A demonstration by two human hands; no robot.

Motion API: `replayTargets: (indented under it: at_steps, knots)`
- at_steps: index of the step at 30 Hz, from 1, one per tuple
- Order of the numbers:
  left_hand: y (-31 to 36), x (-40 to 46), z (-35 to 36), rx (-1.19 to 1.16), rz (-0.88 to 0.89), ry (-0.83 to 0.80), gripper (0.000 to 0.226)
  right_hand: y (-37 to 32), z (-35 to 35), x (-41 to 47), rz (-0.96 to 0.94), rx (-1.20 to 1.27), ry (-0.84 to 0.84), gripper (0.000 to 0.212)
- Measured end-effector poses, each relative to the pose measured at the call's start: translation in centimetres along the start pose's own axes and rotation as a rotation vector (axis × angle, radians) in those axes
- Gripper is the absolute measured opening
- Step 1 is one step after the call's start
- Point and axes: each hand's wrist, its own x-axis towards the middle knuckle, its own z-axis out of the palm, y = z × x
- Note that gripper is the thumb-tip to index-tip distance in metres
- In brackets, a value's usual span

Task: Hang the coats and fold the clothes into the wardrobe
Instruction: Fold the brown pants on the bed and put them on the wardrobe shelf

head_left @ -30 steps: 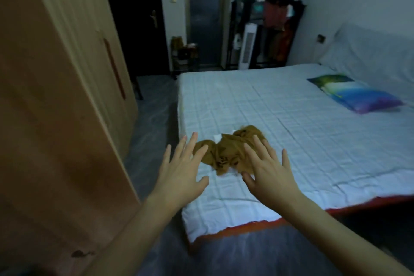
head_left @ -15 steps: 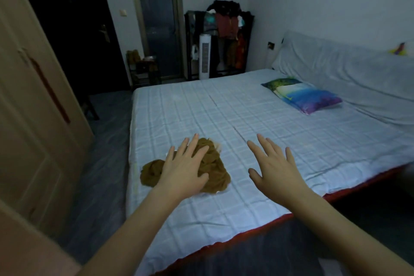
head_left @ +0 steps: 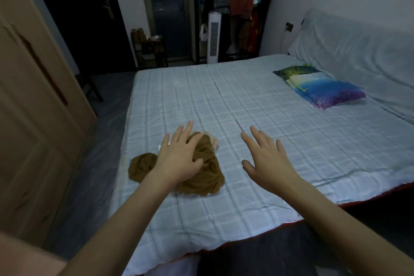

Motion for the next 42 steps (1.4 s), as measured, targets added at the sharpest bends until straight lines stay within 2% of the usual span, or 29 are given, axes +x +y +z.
replayTargets:
  at_steps: [11,17,27,34,42]
  knots:
    - [-7.8,11.8,5.8,-0.045,-0.197,-0.116,0.071,-0.5,6.4,17.2,-0.146,0.044,-0.173,0.069]
    - [-10.2,18.4,9.5,-0.089,-0.223,-0.203,0.069,0.7,9.3,25.0,-0.143,0.026,-0.288,0.070]
    - [-11.6,23.0,15.8,-0.164,-0.262,-0.317,0.068,1.0,16.4,31.9,-0.230,0.084,-0.472,0.075]
    - [-11.7,23.6,19.8,-0.205,-0.365,-0.393,0.067,1.7,21.7,34.2,-0.323,0.081,-0.548,0.069]
    - [-8.8,23.8,23.7,-0.240,-0.558,-0.414,0.068,4.0,25.4,36.9,-0.543,0.048,-0.667,0.075]
